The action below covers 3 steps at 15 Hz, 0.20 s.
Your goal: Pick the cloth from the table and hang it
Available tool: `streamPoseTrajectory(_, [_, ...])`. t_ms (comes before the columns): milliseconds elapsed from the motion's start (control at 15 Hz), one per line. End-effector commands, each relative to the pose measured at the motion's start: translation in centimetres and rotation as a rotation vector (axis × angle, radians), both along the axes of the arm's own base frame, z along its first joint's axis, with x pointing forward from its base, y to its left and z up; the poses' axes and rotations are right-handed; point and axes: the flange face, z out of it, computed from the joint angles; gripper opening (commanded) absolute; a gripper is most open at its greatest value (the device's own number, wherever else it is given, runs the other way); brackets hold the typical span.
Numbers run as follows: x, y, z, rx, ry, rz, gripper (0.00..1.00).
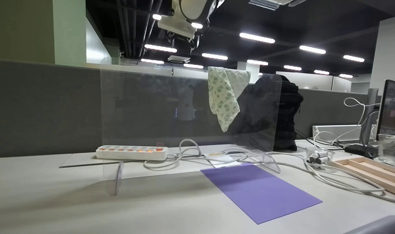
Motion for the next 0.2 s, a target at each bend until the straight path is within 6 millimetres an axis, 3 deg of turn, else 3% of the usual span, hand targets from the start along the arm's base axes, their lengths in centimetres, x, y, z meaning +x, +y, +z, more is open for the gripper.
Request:
streamPoseTrajectory(0, [-1.7, -1.2, 5.0, -0.082, 0.012, 0.015, 1.00])
streamPoseTrajectory(133, [-3.3, -2.1, 7.2, -0.115, 0.055, 0.026, 1.00])
